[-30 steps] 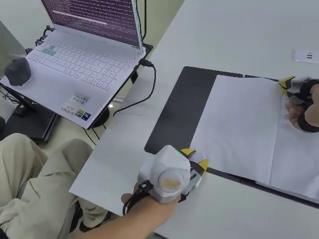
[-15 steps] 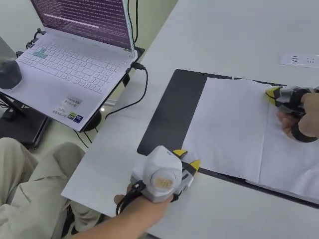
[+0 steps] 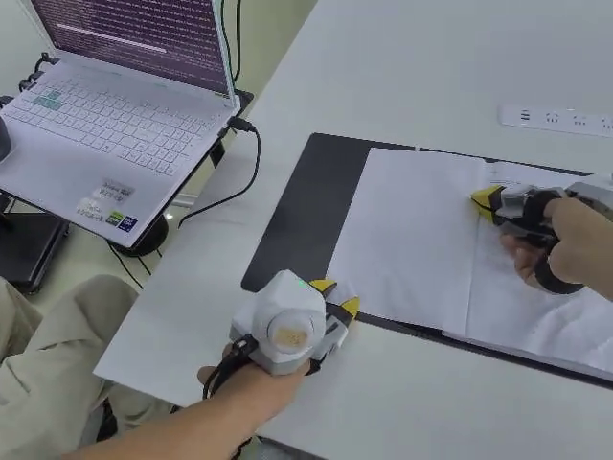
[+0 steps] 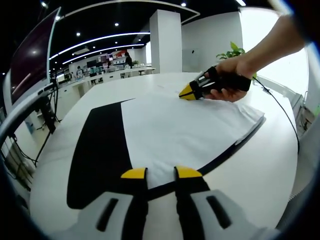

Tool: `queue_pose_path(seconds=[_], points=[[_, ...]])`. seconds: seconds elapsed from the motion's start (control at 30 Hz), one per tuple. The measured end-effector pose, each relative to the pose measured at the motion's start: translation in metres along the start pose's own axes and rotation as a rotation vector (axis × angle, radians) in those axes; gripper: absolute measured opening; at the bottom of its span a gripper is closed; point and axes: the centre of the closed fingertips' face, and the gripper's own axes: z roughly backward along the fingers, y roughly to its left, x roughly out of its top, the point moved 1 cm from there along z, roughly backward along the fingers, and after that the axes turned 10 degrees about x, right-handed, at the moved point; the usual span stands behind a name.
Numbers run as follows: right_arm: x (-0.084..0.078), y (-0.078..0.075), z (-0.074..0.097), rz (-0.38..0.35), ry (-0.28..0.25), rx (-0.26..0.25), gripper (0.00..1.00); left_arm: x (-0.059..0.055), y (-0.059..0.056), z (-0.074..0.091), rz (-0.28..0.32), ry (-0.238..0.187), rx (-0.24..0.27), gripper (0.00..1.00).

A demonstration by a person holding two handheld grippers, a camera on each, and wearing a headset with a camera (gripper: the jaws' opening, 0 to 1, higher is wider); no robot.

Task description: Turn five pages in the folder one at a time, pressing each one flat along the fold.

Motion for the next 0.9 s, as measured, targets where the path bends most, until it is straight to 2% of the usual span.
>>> queue_pose_path(seconds=[0.13, 0.37, 0.43, 0.57, 0.87, 0.9], points=[[-0.012, -0.002, 0.007, -0.004, 0.038, 0.005, 0.00, 0.000, 0.000, 0.000, -0.002, -0.001, -0.002, 0.19], [-0.027, -0.002, 0.019, -0.011, 0.050, 0.017, 0.00, 0.001, 0.000, 0.000, -0.009, -0.002, -0.005, 0.19], [-0.035, -0.003, 0.022, -0.006, 0.076, 0.012, 0.00, 0.000, 0.000, 0.000, -0.007, -0.002, -0.005, 0.19], [-0.050, -0.006, 0.030, 0.003, 0.094, 0.003, 0.00, 0.001, 0.000, 0.000, -0.009, -0.005, -0.005, 0.19], [-0.072, -0.008, 0.048, -0.014, 0.098, 0.004, 0.00, 0.000, 0.001, 0.001, -0.007, -0.018, -0.007, 0.19], [-0.078, -0.009, 0.051, -0.014, 0.121, 0.001, 0.00, 0.001, 0.000, 0.001, -0.008, -0.018, -0.007, 0.19]])
